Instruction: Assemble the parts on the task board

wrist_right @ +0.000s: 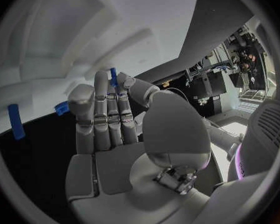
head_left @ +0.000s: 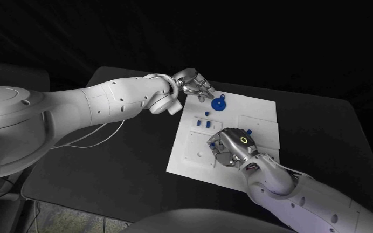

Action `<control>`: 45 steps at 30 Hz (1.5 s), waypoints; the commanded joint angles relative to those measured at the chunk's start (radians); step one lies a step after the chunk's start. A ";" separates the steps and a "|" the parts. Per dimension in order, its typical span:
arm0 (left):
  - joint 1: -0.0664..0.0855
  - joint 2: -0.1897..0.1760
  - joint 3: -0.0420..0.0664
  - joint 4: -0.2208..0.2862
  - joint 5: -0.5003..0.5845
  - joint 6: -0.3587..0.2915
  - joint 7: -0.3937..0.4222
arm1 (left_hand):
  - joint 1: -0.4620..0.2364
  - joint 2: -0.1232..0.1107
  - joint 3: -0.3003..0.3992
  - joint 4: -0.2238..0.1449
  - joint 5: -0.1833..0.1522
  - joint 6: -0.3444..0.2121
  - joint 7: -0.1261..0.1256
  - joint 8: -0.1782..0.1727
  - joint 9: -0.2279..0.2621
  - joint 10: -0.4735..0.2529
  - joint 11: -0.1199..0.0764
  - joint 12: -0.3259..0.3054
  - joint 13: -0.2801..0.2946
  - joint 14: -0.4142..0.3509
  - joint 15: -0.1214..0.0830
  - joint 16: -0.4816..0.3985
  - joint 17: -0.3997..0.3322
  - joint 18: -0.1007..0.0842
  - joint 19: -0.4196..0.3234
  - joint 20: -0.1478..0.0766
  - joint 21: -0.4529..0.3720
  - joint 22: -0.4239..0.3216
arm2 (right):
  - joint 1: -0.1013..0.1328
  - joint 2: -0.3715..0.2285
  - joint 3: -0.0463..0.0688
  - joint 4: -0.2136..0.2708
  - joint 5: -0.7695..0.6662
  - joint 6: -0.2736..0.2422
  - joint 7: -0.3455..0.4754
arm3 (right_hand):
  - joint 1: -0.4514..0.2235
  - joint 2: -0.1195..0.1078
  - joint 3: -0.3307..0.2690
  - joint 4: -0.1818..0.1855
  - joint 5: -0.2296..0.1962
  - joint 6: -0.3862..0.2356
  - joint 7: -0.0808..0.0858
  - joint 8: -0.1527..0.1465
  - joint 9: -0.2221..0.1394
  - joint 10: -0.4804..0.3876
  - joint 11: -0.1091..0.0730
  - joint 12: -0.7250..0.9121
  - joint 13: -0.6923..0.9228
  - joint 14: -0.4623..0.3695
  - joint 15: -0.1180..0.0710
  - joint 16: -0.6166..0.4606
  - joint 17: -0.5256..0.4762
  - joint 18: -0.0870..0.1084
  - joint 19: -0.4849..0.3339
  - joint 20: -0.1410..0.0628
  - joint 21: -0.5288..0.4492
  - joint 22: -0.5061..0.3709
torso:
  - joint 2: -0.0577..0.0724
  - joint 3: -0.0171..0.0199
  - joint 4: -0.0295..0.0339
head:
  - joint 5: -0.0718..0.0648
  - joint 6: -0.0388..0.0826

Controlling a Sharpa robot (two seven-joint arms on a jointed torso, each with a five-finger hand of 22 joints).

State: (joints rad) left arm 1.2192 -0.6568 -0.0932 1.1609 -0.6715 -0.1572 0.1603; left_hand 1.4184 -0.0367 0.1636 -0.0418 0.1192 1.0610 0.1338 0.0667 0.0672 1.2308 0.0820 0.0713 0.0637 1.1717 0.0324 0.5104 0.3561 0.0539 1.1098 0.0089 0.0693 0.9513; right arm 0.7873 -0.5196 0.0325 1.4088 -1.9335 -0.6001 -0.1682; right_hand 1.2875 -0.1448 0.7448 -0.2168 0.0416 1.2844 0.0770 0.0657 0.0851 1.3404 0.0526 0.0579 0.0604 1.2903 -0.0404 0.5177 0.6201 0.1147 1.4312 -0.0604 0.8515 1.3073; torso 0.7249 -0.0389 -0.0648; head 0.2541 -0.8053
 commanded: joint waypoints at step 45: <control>0.001 0.002 0.001 0.002 -0.004 0.014 0.004 | -0.003 0.008 -0.005 0.006 -0.001 -0.005 -0.002 -0.003 0.001 -0.009 0.002 -0.004 -0.001 -0.007 -0.001 -0.004 -0.002 -0.002 0.001 0.001 0.001 -0.009 | -0.001 0.022 -0.010 -0.028 0.062 0.071 -0.002 | -0.044 -0.047 -0.139 -0.027 0.011 -0.096 0.026 -0.003 -0.016 -0.104 0.018 0.002 0.000 -0.036 0.031 0.005 0.001 0.046 -0.028 0.030 -0.154 0.043 | 0.000 0.0007 -0.0010 | -0.001 -0.007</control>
State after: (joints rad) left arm 1.2191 -0.6560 -0.0932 1.1609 -0.6736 -0.1532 0.1588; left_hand 1.4184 -0.0367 0.1599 -0.0382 0.1192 1.0610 0.1339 0.0667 0.0672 1.2271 0.0857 0.0713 0.0637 1.1717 0.0324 0.5104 0.3553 0.0539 1.1098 0.0089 0.0694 0.9436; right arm 0.7907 -0.4963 0.0258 1.3830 -1.9002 -0.5532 -0.1805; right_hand 1.2460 -0.1859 0.6119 -0.2438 0.0505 1.1935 0.1030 0.0657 0.0699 1.2458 0.0682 0.0634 0.0627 1.2583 -0.0096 0.5188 0.6227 0.1703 1.4054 -0.0349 0.7061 1.3073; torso 0.7248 -0.0386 -0.0658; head 0.2533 -0.8118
